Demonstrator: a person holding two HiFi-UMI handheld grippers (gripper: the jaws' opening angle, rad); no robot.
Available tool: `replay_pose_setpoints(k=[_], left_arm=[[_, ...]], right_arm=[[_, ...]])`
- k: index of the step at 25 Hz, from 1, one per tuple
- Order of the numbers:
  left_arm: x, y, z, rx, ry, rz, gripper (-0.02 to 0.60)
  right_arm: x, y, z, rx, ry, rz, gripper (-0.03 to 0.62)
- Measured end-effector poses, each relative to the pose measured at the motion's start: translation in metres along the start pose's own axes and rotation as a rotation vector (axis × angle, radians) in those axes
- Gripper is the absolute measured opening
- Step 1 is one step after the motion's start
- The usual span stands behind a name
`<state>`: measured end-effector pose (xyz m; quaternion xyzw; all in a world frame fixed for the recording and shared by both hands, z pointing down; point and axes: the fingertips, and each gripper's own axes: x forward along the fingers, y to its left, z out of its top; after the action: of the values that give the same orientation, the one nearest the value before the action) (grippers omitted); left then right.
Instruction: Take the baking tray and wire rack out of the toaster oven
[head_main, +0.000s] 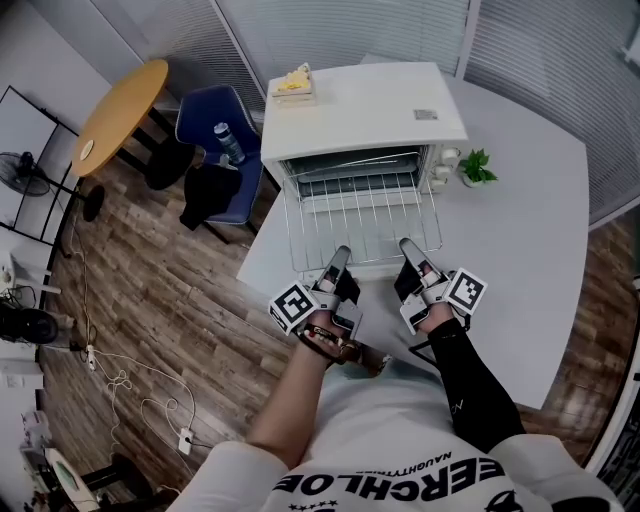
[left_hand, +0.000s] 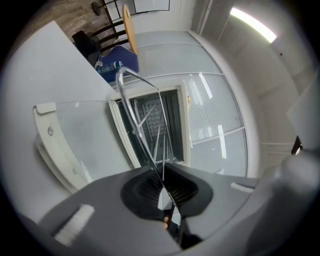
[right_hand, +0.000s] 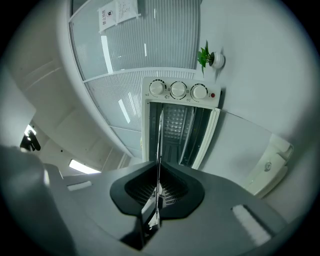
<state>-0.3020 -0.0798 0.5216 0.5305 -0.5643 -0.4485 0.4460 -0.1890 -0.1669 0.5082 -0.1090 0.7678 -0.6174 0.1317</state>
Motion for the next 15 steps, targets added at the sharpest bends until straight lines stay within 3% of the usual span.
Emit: replay_pose_setpoints(k=[9,15], left_arm=[[-0.009,0.004,-0.015,0.028,-0.034,0.025,0.055],[0.0,0.0,-0.058,0.018,0.011,0.019,0.055]], right_arm=[[-0.016,-0.004,-0.003,0.01,0.035,0.016,0.008],[-0.056,-0.011,0.018,0.007,-0.005,-0.009,0.009]])
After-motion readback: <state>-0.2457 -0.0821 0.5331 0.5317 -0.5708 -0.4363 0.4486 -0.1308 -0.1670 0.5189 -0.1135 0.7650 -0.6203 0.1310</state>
